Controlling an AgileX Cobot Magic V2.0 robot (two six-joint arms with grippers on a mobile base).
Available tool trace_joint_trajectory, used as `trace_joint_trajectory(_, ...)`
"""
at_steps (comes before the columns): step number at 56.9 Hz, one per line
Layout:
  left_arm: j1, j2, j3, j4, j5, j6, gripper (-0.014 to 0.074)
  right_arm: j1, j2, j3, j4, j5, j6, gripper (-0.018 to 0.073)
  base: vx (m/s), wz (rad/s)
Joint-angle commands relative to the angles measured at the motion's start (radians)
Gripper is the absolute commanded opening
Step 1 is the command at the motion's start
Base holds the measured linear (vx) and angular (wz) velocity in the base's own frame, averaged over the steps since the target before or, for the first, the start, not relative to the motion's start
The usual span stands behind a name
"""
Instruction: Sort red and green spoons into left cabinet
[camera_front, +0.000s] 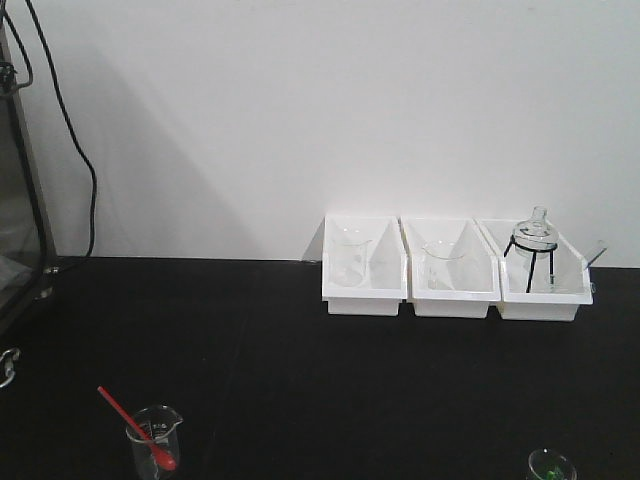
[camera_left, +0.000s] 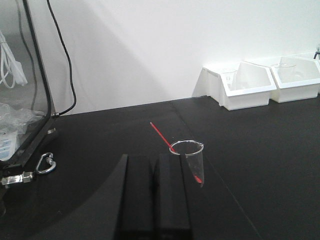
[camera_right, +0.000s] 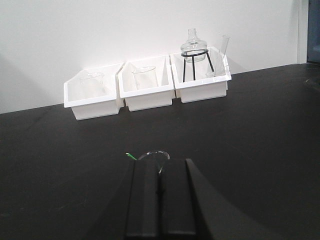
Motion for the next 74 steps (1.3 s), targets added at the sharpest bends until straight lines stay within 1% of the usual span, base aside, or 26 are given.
trace_joint_trajectory(1, 0.002, -0.019, 0.017, -0.001, -0.081, -0.005, 0.0000, -0.005, -0.012, 0.006, -0.013, -0.082, -0.004, -0.0003, 0.00, 0.00)
trace_joint_trajectory(42, 0.002, -0.019, 0.017, -0.001, -0.081, -0.004, 0.0000, -0.005, -0.012, 0.006, -0.013, -0.082, -0.004, -0.0003, 0.00, 0.00)
trace_joint_trajectory(50, 0.002, -0.019, 0.016, 0.000, -0.099, -0.004, 0.0000, -0.005, -0.012, 0.006, -0.014, -0.084, -0.004, -0.0003, 0.00, 0.00)
trace_joint_trajectory(61, 0.002, -0.019, 0.016, 0.000, -0.095, -0.004, 0.0000, -0.005, -0.012, 0.006, -0.013, -0.117, -0.005, -0.0003, 0.00, 0.00)
trace_joint_trajectory(64, 0.002, -0.019, 0.016, 0.000, -0.108, -0.004, 0.0000, -0.005, -0.012, 0.006, -0.013, -0.137, -0.005, -0.0003, 0.00, 0.00)
trace_joint_trajectory(70, 0.002, -0.019, 0.016, -0.003, -0.187, -0.012, 0.0000, -0.005, -0.012, 0.006, -0.014, -0.158, -0.005, -0.0003, 0.00, 0.00)
trace_joint_trajectory(74, 0.002, -0.019, 0.015, -0.010, -0.244, -0.017, 0.0000, -0.005, -0.012, 0.006, -0.014, -0.206, -0.009, -0.0003, 0.00, 0.00)
